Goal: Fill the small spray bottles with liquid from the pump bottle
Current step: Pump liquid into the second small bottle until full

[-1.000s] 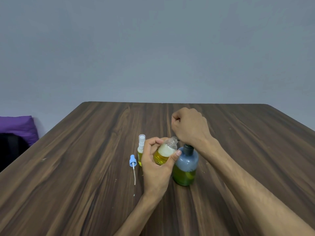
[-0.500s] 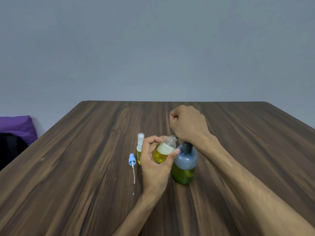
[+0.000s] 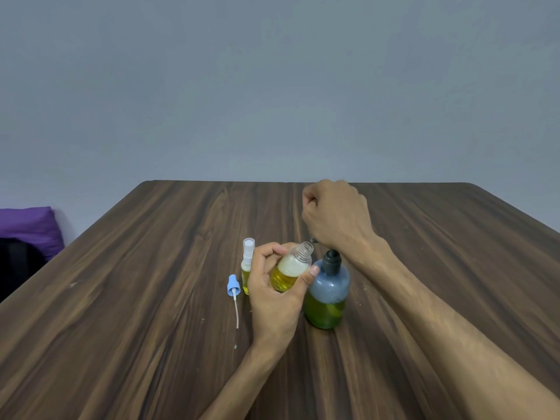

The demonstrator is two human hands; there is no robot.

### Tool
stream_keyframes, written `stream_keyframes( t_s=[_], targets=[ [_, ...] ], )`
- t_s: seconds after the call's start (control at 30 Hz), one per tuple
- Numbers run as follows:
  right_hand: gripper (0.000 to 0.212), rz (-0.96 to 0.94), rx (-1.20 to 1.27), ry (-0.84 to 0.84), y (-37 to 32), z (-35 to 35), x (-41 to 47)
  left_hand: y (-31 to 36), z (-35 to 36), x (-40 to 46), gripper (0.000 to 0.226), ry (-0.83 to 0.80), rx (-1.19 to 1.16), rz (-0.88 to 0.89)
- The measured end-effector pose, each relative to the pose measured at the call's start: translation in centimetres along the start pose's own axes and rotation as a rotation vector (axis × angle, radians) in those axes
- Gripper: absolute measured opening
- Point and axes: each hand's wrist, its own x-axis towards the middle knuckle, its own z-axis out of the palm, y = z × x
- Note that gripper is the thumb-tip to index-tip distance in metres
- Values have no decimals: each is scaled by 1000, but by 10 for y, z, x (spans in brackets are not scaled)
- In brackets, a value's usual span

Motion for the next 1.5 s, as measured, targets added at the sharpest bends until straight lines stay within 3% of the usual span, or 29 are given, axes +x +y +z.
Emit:
stream_keyframes(
  t_s=[0.1,0.5,0.67,0.8,0.93,1.07,1.2,1.37,1.5],
  targets=[
    [28,16,-8,-53,-1,5,-6,0,1,1,49,-1,-3,-1],
    [21,21,8,11,-1,-1,-1,0,0,0,48,-8,-14,3],
    [20,49,11,-55,-1,4,-5,0,1,0,48,-3,-22,-4],
    [19,22,9,19,-1,0,1,-1,0,0,48,-10,-22,0],
    [22,41,4,-41,-1,5,-5,-1,0,0,48,-7,-24,-12],
    [19,38,17,24,0,1,-1,-1,0,0,48,-8,-34,-10],
    [20,56,17,-37,0,6,-5,0,0,0,48,-7,-25,-16],
    [20,26,0,60,1,0,-1,0,0,-1,48,-4,-27,-7],
    [21,33,-14,-5,-2,6,-5,-1,0,-1,48,-3,-28,-9]
  ],
)
